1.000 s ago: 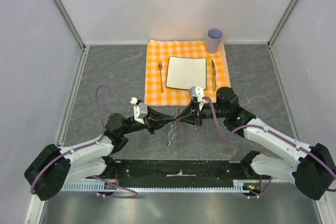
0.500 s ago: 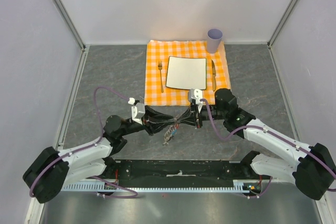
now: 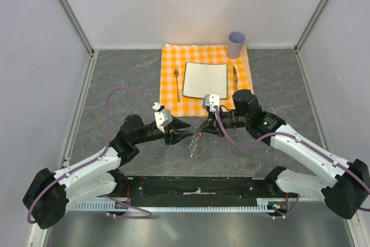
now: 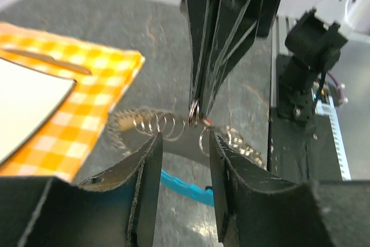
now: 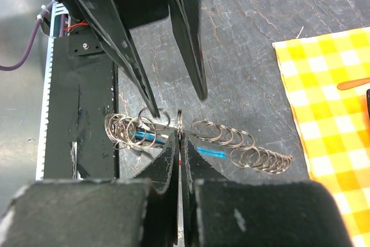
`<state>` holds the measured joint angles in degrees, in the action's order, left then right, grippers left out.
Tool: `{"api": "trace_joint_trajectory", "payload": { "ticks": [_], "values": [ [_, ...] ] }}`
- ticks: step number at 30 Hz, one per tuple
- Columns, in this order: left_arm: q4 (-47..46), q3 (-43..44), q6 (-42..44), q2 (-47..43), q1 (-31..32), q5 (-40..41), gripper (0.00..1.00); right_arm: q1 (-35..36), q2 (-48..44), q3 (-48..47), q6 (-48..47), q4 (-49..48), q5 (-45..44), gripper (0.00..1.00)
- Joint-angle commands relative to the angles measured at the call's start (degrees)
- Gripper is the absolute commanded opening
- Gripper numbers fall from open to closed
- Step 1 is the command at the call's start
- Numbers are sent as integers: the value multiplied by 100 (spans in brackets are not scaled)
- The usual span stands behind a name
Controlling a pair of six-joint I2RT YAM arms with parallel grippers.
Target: Put the keys on the keyring
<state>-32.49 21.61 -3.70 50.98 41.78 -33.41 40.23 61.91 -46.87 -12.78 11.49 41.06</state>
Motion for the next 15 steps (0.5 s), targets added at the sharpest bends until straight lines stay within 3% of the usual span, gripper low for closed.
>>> {"api": "trace_joint_trajectory", "payload": {
  "ticks": [1, 6, 15],
  "values": [
    [217, 379, 353, 438, -38, -631, 45, 108, 198, -629, -664, 740, -36, 0],
    [252, 441, 607, 431, -47, -913, 44, 187, 436, -1069, -1077, 1566, -177, 0],
    [340, 546, 722, 641, -38, -966, 45, 372, 550, -1201, -1254, 1752, -178, 0]
  ]
}}
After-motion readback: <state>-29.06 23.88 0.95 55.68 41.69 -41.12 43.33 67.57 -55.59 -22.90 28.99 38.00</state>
